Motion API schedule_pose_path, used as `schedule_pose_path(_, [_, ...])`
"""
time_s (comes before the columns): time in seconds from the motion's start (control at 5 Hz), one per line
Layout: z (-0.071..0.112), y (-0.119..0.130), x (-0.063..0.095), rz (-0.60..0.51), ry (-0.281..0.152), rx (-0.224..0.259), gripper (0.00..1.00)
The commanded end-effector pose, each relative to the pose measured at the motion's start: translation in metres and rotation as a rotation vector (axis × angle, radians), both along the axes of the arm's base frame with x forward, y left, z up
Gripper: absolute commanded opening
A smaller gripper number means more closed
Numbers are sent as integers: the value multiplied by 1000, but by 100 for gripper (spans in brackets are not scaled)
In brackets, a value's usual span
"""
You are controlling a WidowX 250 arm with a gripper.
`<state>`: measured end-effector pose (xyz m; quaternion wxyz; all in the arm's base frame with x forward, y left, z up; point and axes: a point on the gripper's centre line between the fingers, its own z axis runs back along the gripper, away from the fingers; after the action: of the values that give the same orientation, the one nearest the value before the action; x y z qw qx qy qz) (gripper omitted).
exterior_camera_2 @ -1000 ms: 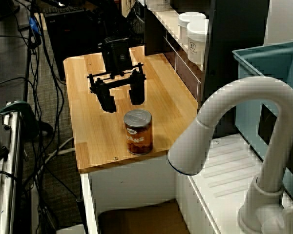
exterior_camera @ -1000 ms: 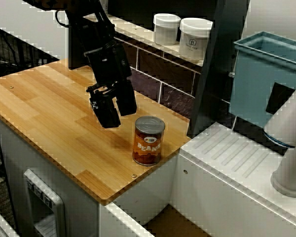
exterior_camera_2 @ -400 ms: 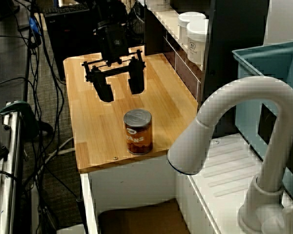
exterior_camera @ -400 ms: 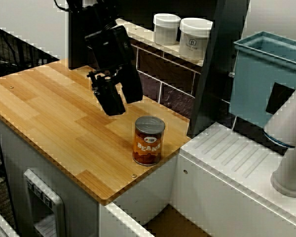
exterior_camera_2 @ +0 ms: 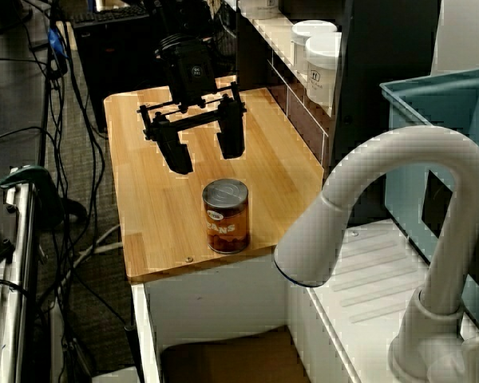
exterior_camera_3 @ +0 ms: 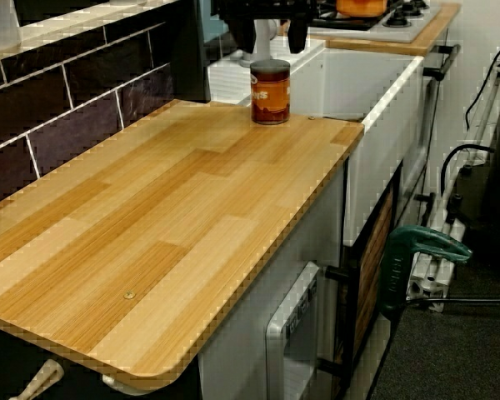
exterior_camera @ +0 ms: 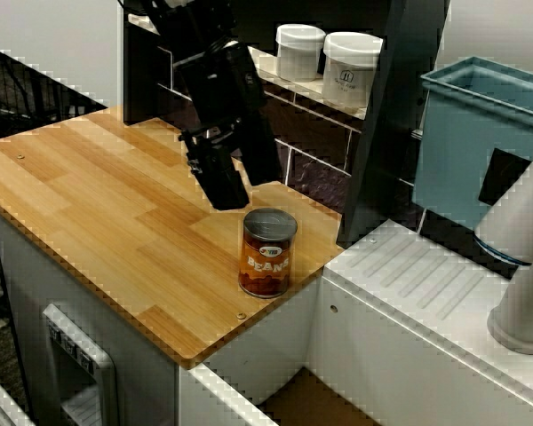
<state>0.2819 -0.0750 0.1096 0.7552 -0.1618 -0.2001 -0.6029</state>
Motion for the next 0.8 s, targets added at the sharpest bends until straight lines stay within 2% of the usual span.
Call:
schedule_pose_path(0.0, [17,-15,-6,-19,-99,26,100])
schedule_pose_path(0.6, [0,-40,-1,-60,-123,79,100])
